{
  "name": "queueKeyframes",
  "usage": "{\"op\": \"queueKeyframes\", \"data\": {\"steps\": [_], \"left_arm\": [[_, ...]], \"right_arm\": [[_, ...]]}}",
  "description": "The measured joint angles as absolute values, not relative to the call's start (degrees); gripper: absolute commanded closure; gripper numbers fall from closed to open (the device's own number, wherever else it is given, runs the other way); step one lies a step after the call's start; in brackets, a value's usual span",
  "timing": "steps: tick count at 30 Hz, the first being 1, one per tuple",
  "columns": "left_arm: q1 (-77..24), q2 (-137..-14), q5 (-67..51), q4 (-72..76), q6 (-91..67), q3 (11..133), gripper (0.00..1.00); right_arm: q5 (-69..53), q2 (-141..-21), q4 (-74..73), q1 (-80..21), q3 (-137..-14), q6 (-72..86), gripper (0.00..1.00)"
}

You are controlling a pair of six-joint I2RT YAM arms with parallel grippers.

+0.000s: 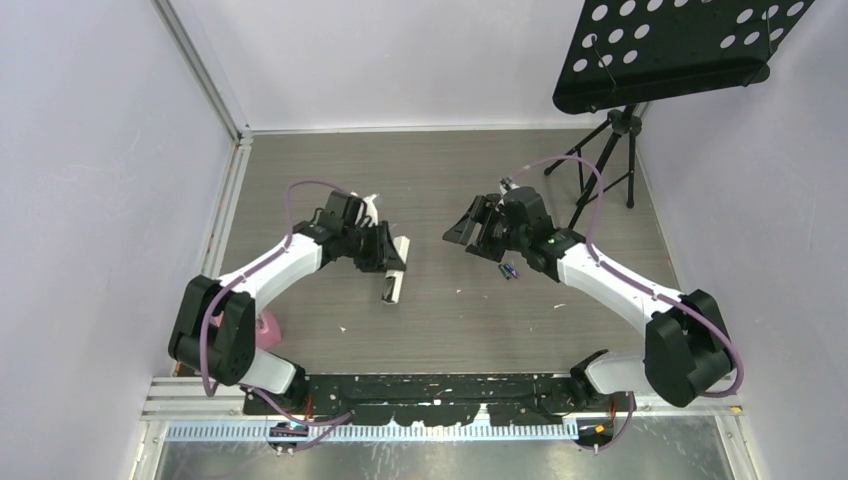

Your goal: Load the batteries into the remote control

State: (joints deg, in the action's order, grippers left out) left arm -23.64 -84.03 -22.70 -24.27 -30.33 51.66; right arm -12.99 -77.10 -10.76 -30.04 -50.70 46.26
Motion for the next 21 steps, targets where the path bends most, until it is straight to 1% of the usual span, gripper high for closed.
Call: {"op": "queueKeyframes", "data": {"steps": [3, 6, 13, 16, 19, 21], "left_arm": [[-23.7, -82.1, -30.4, -19.5, -35.9, 51.8, 1.00], [-23.8, -81.0, -36.8, -13.6, -42.6, 51.8, 1.00], [-23.9, -80.4, -45.7, 2.6, -58.5, 50.1, 1.00], [-24.1, -80.4, -47.8, 8.4, -63.9, 48.9, 1.00], [-24.3, -80.4, -49.3, 13.6, -68.8, 47.6, 1.00], [-24.4, -80.4, -49.9, 16.2, -71.6, 47.2, 1.00]], "right_arm": [[-14.5, -75.4, -3.5, -30.0, -47.4, 54.4, 0.19], [-15.3, -74.6, 3.2, -30.0, -45.6, 61.5, 0.19], [-19.3, -77.6, 18.2, -30.4, -44.7, 73.1, 0.19], [-20.5, -79.2, 21.5, -31.3, -44.7, 76.1, 0.26], [-21.8, -80.1, 24.9, -31.8, -44.7, 78.5, 0.42], [-22.7, -80.9, 27.4, -32.1, -44.7, 80.1, 0.55]]}}
